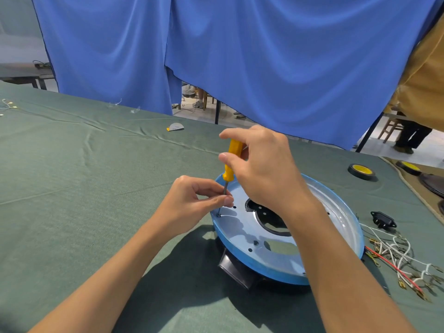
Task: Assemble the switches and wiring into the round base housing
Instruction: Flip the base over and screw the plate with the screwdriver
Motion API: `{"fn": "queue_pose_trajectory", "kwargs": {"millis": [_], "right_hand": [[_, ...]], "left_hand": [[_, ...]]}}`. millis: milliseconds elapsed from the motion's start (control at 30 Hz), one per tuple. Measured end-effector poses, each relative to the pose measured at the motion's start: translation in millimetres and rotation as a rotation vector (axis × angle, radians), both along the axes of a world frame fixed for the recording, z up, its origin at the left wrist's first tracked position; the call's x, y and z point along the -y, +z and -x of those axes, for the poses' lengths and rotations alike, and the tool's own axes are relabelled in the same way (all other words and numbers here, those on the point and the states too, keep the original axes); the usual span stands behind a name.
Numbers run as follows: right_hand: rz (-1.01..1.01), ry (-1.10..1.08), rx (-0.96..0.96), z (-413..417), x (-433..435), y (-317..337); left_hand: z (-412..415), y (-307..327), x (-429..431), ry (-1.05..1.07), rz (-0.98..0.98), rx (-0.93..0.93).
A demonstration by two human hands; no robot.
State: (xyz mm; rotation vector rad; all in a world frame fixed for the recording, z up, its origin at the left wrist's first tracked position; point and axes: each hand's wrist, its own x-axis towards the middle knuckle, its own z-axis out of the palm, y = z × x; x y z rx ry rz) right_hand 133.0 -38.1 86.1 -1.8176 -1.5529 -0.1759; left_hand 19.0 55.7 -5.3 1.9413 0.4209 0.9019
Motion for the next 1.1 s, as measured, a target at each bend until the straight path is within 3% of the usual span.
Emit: {"fn": "queue_pose_trajectory", "kwargs": {"millis": [200, 433, 667, 967, 1100], "right_hand": [[0.063, 0.134, -0.089, 1, 3, 3], [-0.067, -0.012, -0.011, -2, 1, 0], [0.112, 0.108, -0.045, -9, 5, 5], [0.064, 0.087, 0.144, -5, 5, 5], [0.170, 0.097, 0.057, -10, 6, 5]], "left_hand": [[1, 0, -1, -0.005, -0.020, -0.010], [1, -1, -2, -0.002, -0.016, 0.006], [1, -1, -2, -0.011, -0.029, 0.016], [0, -3, -3, -0.019, -0.023, 0.031], [0, -2, -4, -0.040, -0.022, 0.044]]}}
